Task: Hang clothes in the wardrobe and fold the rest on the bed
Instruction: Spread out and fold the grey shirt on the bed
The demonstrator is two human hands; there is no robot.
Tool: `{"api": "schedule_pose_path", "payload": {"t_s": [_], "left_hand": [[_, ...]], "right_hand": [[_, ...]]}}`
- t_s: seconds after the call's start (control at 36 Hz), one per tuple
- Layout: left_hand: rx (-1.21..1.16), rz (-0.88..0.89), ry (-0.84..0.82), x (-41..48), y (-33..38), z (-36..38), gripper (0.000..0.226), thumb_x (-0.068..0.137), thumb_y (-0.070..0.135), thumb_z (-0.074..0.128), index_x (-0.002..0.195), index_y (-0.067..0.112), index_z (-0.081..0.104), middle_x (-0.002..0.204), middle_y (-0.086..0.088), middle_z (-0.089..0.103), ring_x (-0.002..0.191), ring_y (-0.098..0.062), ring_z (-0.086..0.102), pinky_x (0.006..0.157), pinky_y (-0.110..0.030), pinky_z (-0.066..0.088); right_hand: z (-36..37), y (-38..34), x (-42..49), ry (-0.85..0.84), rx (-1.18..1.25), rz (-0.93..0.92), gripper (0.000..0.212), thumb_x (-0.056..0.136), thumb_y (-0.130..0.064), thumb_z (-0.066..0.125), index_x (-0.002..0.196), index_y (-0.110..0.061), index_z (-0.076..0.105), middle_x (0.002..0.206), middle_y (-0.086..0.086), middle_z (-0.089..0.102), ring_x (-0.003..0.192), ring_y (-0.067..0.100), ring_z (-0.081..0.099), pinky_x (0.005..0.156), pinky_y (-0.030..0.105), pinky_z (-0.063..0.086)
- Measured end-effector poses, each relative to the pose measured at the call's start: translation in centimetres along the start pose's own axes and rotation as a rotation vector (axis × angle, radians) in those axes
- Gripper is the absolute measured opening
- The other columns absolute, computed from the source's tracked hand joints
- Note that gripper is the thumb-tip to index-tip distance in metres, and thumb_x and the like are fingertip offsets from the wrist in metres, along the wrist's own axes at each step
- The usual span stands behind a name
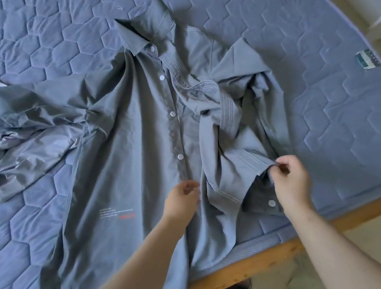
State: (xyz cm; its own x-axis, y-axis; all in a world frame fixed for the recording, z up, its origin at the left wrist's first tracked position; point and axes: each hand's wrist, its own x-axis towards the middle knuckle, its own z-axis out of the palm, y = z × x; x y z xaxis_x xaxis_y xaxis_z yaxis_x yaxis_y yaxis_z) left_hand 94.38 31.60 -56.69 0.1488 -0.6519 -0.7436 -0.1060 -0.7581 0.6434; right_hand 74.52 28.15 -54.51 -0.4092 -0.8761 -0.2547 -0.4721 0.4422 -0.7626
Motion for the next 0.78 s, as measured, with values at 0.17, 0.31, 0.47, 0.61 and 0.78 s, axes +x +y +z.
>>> {"api": "schedule_pose_path", "payload": {"t_s": [0.17, 0.31, 0.47, 0.61, 0.78], "left_hand": [[-0.152, 0.083, -0.17, -2.9, 5.4, 0.9, 0.017, 0.093, 0.016, 0.053, 0.079, 0.019, 0.063, 0.074, 0.003, 0.06, 0.065, -0.011, 0.056, 0.059, -0.018, 0.04], [-0.28, -0.033, -0.341, -4.4, 9.3, 0.8, 0.045, 0.09, 0.059, 0.039, 0.095, 0.022, 0.064, 0.094, 0.005, 0.069, 0.083, -0.013, 0.065, 0.067, -0.025, 0.041], [-0.424, -0.133, -0.354, -6.0, 11.6, 0.5, 0.018, 0.088, 0.035, 0.06, 0.097, 0.02, 0.057, 0.075, 0.0, 0.058, 0.058, -0.008, 0.058, 0.052, -0.02, 0.04], [-0.624, -0.024, -0.045, -6.1, 12.1, 0.6, 0.017, 0.09, 0.001, 0.057, 0.083, 0.017, 0.057, 0.051, 0.005, 0.058, 0.041, -0.003, 0.051, 0.04, -0.013, 0.037], [-0.715, -0.017, -0.288, -7.4, 12.2, 1.6, 0.021, 0.09, -0.001, 0.053, 0.08, 0.015, 0.063, 0.062, -0.001, 0.063, 0.053, -0.01, 0.055, 0.052, -0.02, 0.041]], "right_hand": [[-3.1, -4.5, 0.1, 0.002, 0.556, 0.015, 0.039, 0.092, 0.003, 0.049, 0.073, -0.026, 0.066, 0.076, -0.011, 0.063, 0.068, -0.004, 0.058, 0.065, 0.008, 0.044], [-4.5, -8.8, -0.9, -0.201, 0.499, -0.27, 0.054, 0.088, 0.005, 0.053, 0.067, -0.041, 0.072, 0.078, -0.022, 0.069, 0.08, -0.007, 0.061, 0.075, 0.01, 0.046], [-3.0, -9.6, -3.6, -0.441, 0.167, -0.558, 0.027, 0.072, -0.012, 0.061, 0.079, -0.037, 0.067, 0.077, -0.013, 0.064, 0.078, 0.002, 0.06, 0.074, 0.008, 0.043], [-1.6, -7.0, -4.9, -0.243, 0.031, -0.408, 0.054, 0.068, -0.014, 0.079, 0.113, -0.03, 0.054, 0.097, -0.012, 0.052, 0.094, -0.001, 0.049, 0.085, 0.016, 0.039], [1.4, -4.4, -7.1, -0.197, -0.372, -0.008, 0.089, 0.071, -0.041, 0.076, 0.144, -0.014, 0.033, 0.14, 0.007, 0.041, 0.127, 0.03, 0.042, 0.1, 0.043, 0.037]]}}
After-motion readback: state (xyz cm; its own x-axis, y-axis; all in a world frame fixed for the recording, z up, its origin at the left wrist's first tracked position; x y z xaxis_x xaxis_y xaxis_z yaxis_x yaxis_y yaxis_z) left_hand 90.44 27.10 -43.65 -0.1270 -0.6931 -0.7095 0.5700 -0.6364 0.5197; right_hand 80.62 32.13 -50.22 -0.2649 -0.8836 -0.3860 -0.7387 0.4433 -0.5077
